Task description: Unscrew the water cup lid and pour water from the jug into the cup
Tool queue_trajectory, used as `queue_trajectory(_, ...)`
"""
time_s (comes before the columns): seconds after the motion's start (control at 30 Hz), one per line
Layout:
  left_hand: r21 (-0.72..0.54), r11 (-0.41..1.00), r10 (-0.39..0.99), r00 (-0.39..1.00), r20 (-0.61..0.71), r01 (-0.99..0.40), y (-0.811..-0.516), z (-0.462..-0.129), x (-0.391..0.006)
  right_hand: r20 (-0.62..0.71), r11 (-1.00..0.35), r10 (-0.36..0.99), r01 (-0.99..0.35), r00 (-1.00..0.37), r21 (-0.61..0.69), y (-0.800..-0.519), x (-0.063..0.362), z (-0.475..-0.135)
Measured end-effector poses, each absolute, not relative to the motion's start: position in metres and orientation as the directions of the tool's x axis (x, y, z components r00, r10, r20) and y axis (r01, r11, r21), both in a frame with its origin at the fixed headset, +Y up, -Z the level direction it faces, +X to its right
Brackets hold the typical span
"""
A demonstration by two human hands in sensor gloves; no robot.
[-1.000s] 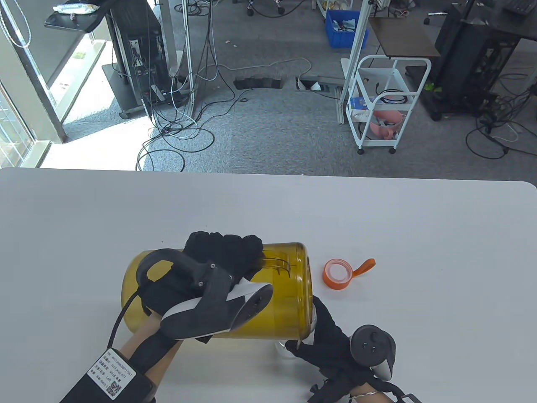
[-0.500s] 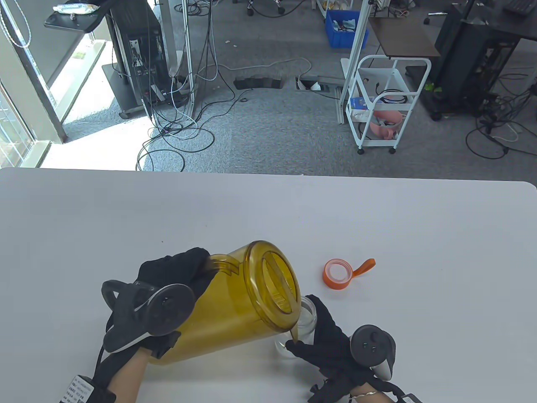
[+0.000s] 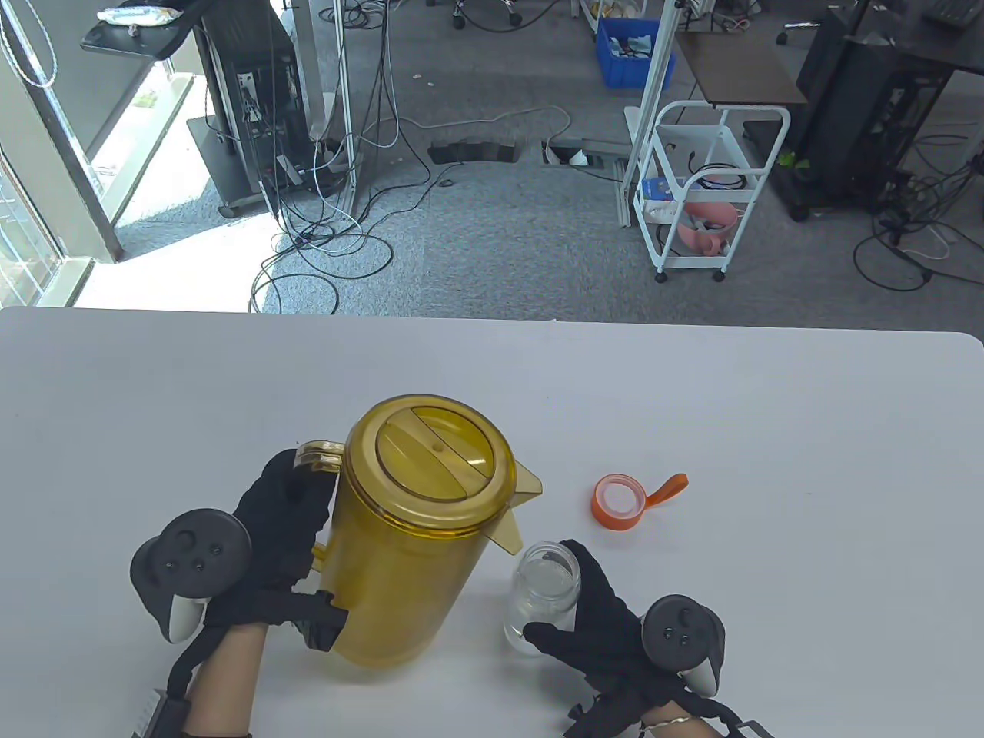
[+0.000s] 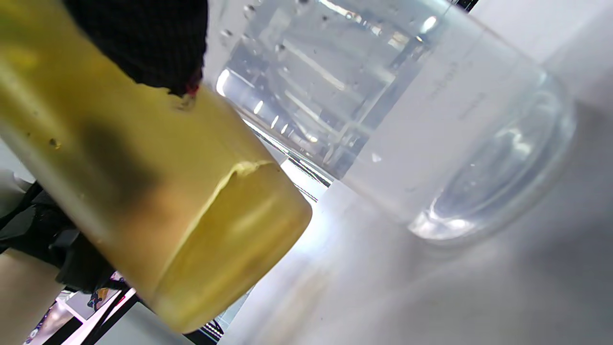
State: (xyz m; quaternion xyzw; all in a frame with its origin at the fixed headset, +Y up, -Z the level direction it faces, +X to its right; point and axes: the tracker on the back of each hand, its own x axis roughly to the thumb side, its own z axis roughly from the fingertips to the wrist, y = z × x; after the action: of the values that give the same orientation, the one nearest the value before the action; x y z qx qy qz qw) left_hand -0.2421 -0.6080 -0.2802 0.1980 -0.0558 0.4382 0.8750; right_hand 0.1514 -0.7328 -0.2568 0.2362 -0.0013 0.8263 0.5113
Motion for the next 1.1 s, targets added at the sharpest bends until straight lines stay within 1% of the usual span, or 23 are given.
queue_trajectory(0.07,0.305,0.478,0.791,0.554,0.259,-0.824,-0.616,-0.293,-0.245,0.392,-0.477,0.844,-0.846,-0.365,0.239,-0.733,0.151,-0.257)
queue_trajectory(0.2,0.367,0.365,0.844,0.471,0.258,-0.856,-0.631,-0.317,-0.254,0.386,-0.478,0.846,-0.844,-0.368,0.245,-0.733,0.152,-0.257)
queue_trajectory(0.33,0.413,0.387,0.830,0.506,0.233,-0.825,-0.644,-0.334,-0.262,0.386,-0.478,0.846,-0.843,-0.367,0.246,-0.733,0.152,-0.257)
queue_trajectory(0.47,0.421,0.353,0.862,0.466,0.202,-0.836,-0.662,-0.350,-0.271,0.386,-0.478,0.846,-0.843,-0.367,0.246,-0.733,0.152,-0.257)
queue_trajectory(0.63,0.384,0.324,0.887,0.419,0.196,-0.865,-0.676,-0.360,-0.278,0.385,-0.478,0.847,-0.843,-0.367,0.247,-0.733,0.151,-0.257)
queue_trajectory(0.73,0.358,0.282,0.905,0.370,0.208,-0.890,-0.680,-0.364,-0.277,0.385,-0.478,0.847,-0.842,-0.366,0.250,-0.733,0.151,-0.257)
queue_trajectory(0.87,0.346,0.315,0.892,0.401,0.210,-0.884,-0.679,-0.367,-0.276,0.385,-0.479,0.847,-0.842,-0.368,0.248,-0.733,0.151,-0.257)
queue_trajectory(0.97,0.342,0.298,0.901,0.381,0.207,-0.891,-0.680,-0.369,-0.276,0.385,-0.479,0.846,-0.842,-0.368,0.248,-0.733,0.151,-0.257)
queue_trajectory(1.1,0.352,0.309,0.899,0.392,0.195,-0.884,-0.679,-0.368,-0.276,0.385,-0.479,0.846,-0.842,-0.368,0.248,-0.733,0.151,-0.257)
